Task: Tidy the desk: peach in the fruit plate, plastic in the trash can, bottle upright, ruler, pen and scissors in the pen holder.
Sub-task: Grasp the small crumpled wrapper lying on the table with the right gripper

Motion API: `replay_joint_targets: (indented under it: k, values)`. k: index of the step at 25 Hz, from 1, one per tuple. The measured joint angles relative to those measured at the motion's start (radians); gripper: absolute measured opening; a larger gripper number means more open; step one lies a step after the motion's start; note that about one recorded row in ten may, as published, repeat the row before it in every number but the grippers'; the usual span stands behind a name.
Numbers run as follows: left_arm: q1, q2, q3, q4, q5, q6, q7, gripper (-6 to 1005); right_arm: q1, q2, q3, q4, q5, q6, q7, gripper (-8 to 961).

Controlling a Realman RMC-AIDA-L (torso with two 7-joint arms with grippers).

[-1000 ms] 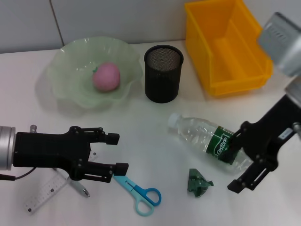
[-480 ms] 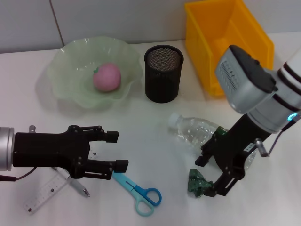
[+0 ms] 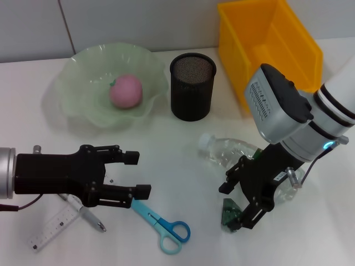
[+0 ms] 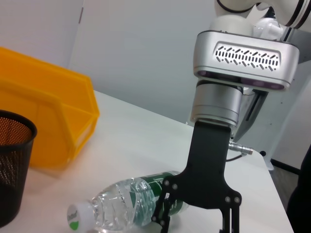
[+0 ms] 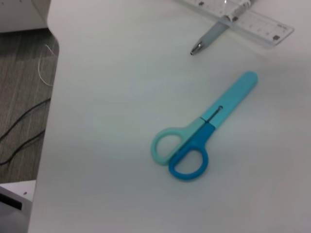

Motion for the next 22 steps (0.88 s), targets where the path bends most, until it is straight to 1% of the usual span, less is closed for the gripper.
replay_joint_targets:
  k: [6,21,22]
  values:
    - [-0.003,0.000,-0.009,0.000,0.000,0.005,0.000,863,0.000,0.001,-0.047,0.006,0.013,0.018,-0.004,784]
    - [-0.003,0.002,-0.010,0.001,-0.002,0.007,-0.002,863,-0.004,0.001,-0.057,0.007,0.012,0.026,0.001,783]
    - [-0.002,0.002,-0.010,0.001,-0.002,0.008,-0.002,863,-0.004,0.001,-0.060,0.008,0.011,0.028,0.001,727]
